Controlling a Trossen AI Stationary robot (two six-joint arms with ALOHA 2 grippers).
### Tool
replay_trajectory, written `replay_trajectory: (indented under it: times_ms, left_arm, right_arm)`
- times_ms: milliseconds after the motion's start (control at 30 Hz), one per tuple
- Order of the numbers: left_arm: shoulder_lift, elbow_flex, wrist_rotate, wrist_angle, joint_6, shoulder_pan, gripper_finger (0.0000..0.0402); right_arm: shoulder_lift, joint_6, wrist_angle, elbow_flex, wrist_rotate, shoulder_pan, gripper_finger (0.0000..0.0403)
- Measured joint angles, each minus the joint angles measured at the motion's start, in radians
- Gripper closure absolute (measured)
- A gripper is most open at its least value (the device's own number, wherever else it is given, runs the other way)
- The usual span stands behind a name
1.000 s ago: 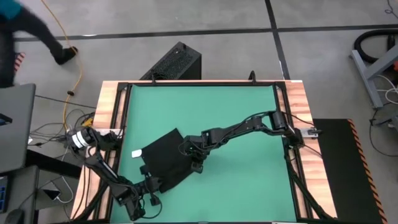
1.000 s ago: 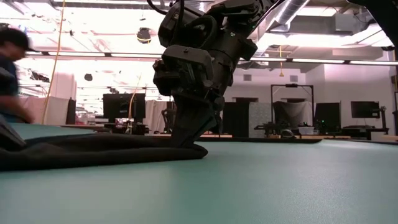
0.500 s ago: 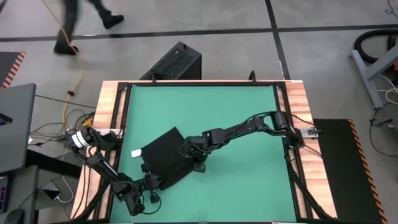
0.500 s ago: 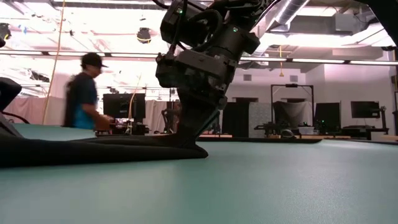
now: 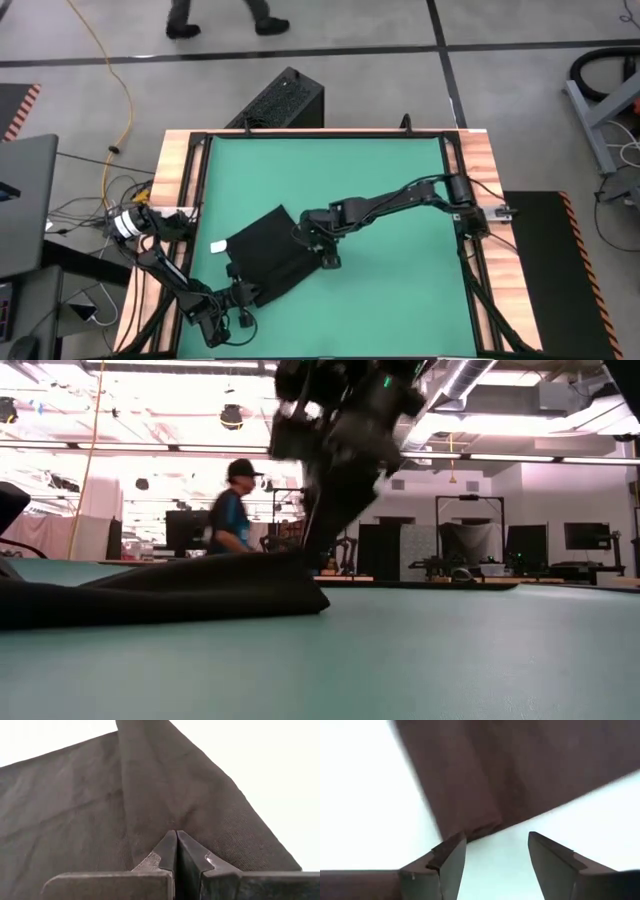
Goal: Roll towel into tight, uniform cylinder
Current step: Roll the towel
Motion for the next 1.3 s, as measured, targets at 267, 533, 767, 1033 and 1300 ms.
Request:
replay_trajectory:
  times_ms: [267, 533, 767, 1033, 1300]
  left_arm:
    - [-0.003, 0.002, 0.035, -0.072, 0.083, 0.0, 0.0401]
    - [-0.016, 0.001, 0.061, -0.096, 0.175, 0.011, 0.0401]
    - [-0.08, -0.002, 0.122, -0.113, 0.268, 0.019, 0.0401]
    - [-0.116, -0.003, 0.177, -0.117, 0.372, 0.034, 0.0401]
    - [-0.13, -0.002, 0.195, -0.127, 0.479, 0.046, 0.0401]
  right_arm:
    - [-0.094, -0.207, -0.019, 0.001, 0.002, 0.064, 0.0163]
    - [-0.047, -0.398, 0.093, 0.002, 0.033, 0.137, 0.0164]
    - [-0.015, -0.412, 0.181, 0.001, 0.006, 0.073, 0.0187]
    - [0.056, -0.366, 0.209, 0.001, -0.063, 0.023, 0.02]
    - [0.121, -0.311, 0.193, -0.001, -0.037, 0.0, 0.0201]
